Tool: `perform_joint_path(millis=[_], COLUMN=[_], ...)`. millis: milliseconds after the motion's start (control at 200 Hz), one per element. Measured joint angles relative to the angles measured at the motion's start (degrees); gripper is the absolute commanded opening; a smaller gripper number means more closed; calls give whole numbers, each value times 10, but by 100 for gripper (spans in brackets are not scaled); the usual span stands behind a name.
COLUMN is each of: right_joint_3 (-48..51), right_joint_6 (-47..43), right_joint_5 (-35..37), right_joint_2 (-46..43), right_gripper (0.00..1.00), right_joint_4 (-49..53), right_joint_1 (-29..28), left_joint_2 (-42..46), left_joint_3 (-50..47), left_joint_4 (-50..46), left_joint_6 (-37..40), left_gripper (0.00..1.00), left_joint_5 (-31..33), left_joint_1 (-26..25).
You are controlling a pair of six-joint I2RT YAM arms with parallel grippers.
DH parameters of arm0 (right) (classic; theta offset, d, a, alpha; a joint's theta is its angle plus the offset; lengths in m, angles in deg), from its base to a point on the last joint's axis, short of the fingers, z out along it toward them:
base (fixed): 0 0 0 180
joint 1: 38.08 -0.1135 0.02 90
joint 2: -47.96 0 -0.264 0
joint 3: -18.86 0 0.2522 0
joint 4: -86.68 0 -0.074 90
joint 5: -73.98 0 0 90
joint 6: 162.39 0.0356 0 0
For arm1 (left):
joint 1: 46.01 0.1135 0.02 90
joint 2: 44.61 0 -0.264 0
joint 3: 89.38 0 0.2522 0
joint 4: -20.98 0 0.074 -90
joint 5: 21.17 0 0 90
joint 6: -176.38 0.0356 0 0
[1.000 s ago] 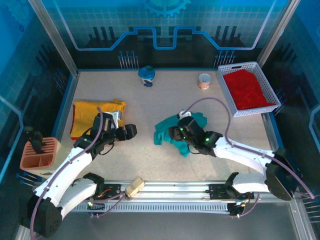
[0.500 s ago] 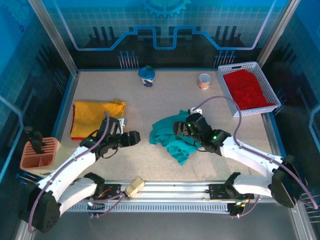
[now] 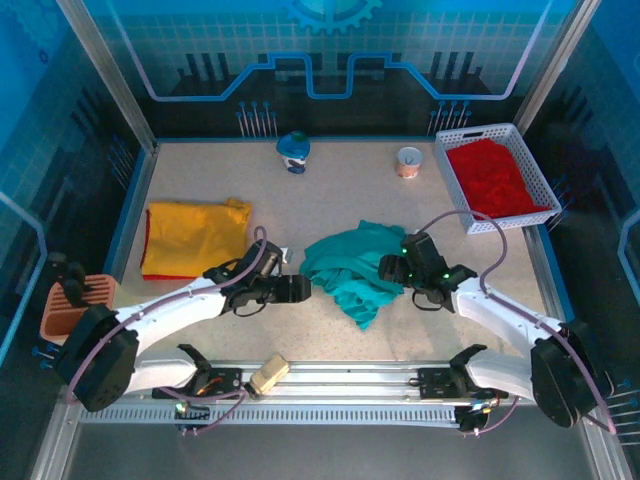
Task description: Fold and stack the t-shirts
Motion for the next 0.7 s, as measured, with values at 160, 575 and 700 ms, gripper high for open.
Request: perform_joint_path(millis=[160, 575, 700], right_joint_3=[3, 29, 37], right_joint_6=[15, 78, 88], right_joint_5=[-44, -80, -80], right_joint_2=[44, 76, 68], right_gripper=[66, 46, 29], right_joint_4=[-19, -66, -66], right_joint_1=[15, 15, 15], left_joint_2=[4, 27, 35], left_joint_3=[0, 0, 0], left_joint_4=[2, 1, -2], left_joint_6=[0, 0, 0], left_gripper=[73, 72, 72], left_joint_5=[10, 26, 29], left_joint_1=[-2, -2, -2])
